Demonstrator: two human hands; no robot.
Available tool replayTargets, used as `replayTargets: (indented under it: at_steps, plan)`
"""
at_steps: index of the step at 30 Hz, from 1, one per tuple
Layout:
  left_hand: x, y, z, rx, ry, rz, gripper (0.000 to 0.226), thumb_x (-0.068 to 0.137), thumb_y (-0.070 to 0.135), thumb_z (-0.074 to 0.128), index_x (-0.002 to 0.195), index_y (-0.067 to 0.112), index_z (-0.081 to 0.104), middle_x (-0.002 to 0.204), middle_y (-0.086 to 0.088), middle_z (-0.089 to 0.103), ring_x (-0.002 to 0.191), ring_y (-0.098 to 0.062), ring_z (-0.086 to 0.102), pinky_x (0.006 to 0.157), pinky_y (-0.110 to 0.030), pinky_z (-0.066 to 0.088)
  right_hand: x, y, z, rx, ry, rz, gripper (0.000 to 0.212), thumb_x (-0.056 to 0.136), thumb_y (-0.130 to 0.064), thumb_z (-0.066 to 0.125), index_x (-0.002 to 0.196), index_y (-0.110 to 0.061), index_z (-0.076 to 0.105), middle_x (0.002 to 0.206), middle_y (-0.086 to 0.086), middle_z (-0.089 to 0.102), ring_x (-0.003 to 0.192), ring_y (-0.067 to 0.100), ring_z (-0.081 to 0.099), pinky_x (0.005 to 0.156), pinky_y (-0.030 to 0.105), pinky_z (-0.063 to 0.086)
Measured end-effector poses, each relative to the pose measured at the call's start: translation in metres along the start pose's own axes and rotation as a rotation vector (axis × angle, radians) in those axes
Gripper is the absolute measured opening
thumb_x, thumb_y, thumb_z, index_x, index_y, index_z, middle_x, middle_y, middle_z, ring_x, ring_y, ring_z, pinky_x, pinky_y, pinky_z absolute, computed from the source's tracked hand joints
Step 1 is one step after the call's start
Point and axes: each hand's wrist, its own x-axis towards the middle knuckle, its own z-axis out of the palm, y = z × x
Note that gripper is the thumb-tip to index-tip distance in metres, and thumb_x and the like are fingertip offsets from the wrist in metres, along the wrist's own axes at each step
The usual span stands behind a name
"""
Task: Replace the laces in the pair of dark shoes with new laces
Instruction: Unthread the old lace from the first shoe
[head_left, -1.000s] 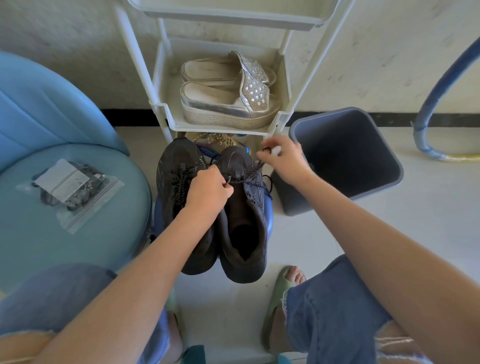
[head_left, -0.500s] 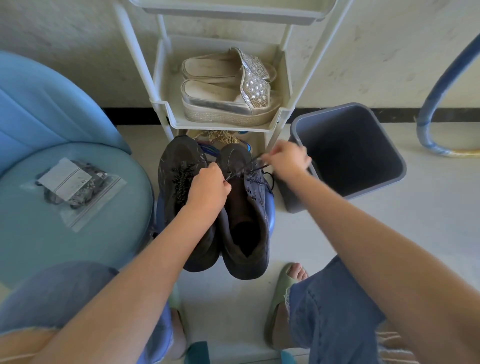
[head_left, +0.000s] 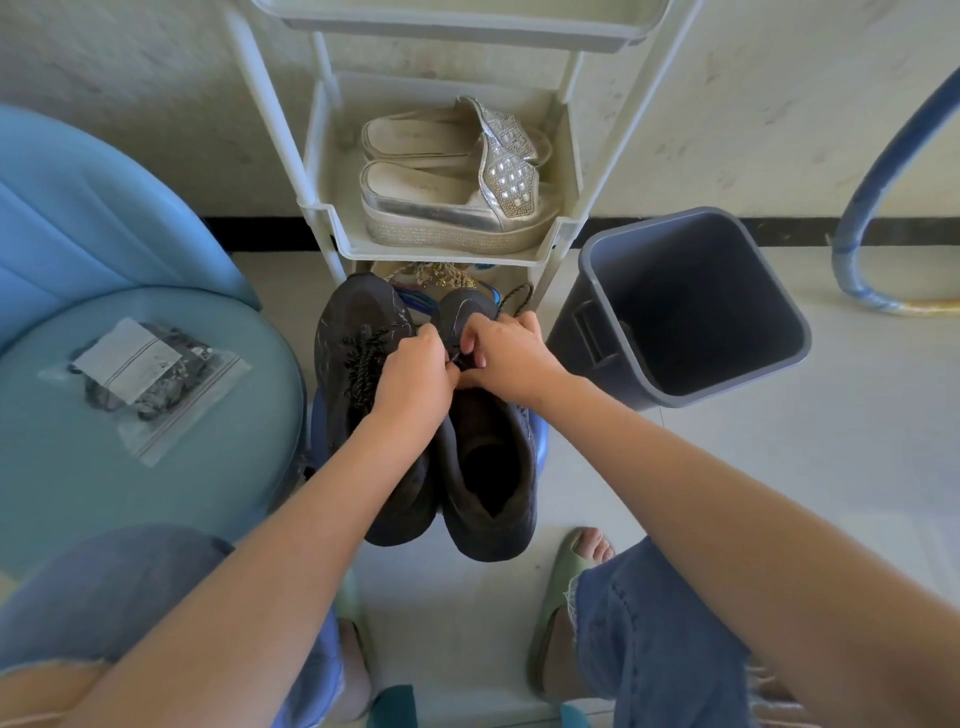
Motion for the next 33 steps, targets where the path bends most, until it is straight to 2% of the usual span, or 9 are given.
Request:
replayTargets:
  at_steps: [5, 9, 11, 13, 15, 19, 24, 29, 33]
  plan:
    - [-0.004, 0.001, 0.000, 0.007, 0.007, 0.006, 0.024, 0.095, 0.015, 0.051, 0.114, 0.000, 0.050, 0.112, -0.018, 0.059, 0.100, -0.034, 0.059, 0.078, -0.037, 0.045, 0.000, 0.005, -0.012, -0.124, 0.040, 0.057, 0.015, 0.091, -0.037, 0.057, 0.096, -0.024, 0.063, 0.100, -0.001, 0.064, 0.114, 0.022, 0.043, 0.097, 0.037, 0.017]
    - [-0.003, 0.001, -0.001, -0.015, -0.009, -0.007, 0.021, 0.097, 0.013, 0.049, 0.114, 0.000, 0.049, 0.110, -0.017, 0.059, 0.097, -0.032, 0.059, 0.073, -0.035, 0.044, -0.009, 0.036, -0.039, 0.074, 0.342, 0.532, 0.020, 0.097, -0.023, 0.050, 0.111, -0.013, 0.060, 0.111, 0.013, 0.059, 0.117, 0.030, 0.038, 0.098, 0.041, 0.026]
    - [-0.003, 0.001, -0.001, -0.026, -0.014, -0.017, 0.021, 0.097, 0.014, 0.049, 0.113, 0.001, 0.049, 0.110, -0.016, 0.058, 0.095, -0.031, 0.059, 0.071, -0.034, 0.043, -0.015, 0.050, -0.046, 0.140, 0.343, 0.699, 0.024, 0.098, -0.025, 0.048, 0.116, -0.010, 0.056, 0.118, 0.014, 0.056, 0.118, 0.032, 0.041, 0.099, 0.041, 0.033]
    - [-0.003, 0.000, -0.002, -0.032, -0.008, -0.016, 0.020, 0.097, 0.014, 0.049, 0.112, 0.001, 0.049, 0.109, -0.015, 0.058, 0.094, -0.030, 0.059, 0.068, -0.032, 0.041, -0.015, 0.046, -0.044, 0.049, 0.271, 0.601, 0.023, 0.095, -0.023, 0.052, 0.116, -0.015, 0.057, 0.128, 0.008, 0.050, 0.122, 0.031, 0.034, 0.102, 0.041, 0.029]
    - [-0.004, 0.000, -0.001, -0.032, -0.002, -0.011, 0.019, 0.096, 0.014, 0.049, 0.111, 0.001, 0.049, 0.109, -0.015, 0.058, 0.095, -0.031, 0.059, 0.068, -0.031, 0.040, -0.011, 0.029, -0.035, 0.001, 0.278, 0.317, 0.023, 0.087, -0.020, 0.055, 0.109, -0.024, 0.060, 0.134, 0.000, 0.043, 0.129, 0.030, 0.022, 0.106, 0.045, 0.016]
    - [-0.003, 0.001, 0.000, -0.021, 0.014, 0.005, 0.023, 0.095, 0.015, 0.052, 0.113, 0.000, 0.050, 0.111, -0.017, 0.059, 0.100, -0.033, 0.059, 0.074, -0.035, 0.043, -0.008, -0.001, -0.011, -0.229, 0.047, -0.037, 0.025, 0.083, -0.047, 0.063, 0.100, -0.029, 0.065, 0.124, -0.003, 0.049, 0.127, 0.031, 0.024, 0.097, 0.037, 0.005]
    - [-0.003, 0.001, 0.001, 0.005, 0.013, -0.012, 0.024, 0.096, 0.016, 0.051, 0.114, 0.001, 0.050, 0.112, -0.018, 0.058, 0.100, -0.033, 0.058, 0.076, -0.036, 0.044, -0.006, -0.002, -0.010, -0.170, 0.074, 0.073, 0.015, 0.091, -0.041, 0.056, 0.090, -0.029, 0.066, 0.106, -0.010, 0.060, 0.119, 0.026, 0.031, 0.092, 0.037, 0.010]
    - [-0.001, 0.003, 0.001, -0.024, -0.005, -0.013, 0.021, 0.097, 0.014, 0.049, 0.113, 0.001, 0.050, 0.109, -0.016, 0.058, 0.095, -0.031, 0.060, 0.069, -0.032, 0.043, -0.011, 0.032, -0.028, -0.102, 0.145, 0.416, 0.017, 0.097, -0.031, 0.050, 0.098, -0.024, 0.066, 0.094, 0.001, 0.066, 0.105, 0.027, 0.043, 0.103, 0.041, 0.019]
    - [-0.003, 0.008, 0.003, 0.004, 0.003, -0.004, 0.022, 0.097, 0.014, 0.048, 0.115, 0.000, 0.049, 0.111, -0.017, 0.059, 0.097, -0.033, 0.060, 0.071, -0.034, 0.044, -0.006, 0.030, -0.025, 0.060, 0.213, 0.412, 0.016, 0.098, -0.024, 0.050, 0.102, -0.020, 0.065, 0.094, 0.004, 0.068, 0.101, 0.027, 0.055, 0.107, 0.039, 0.023]
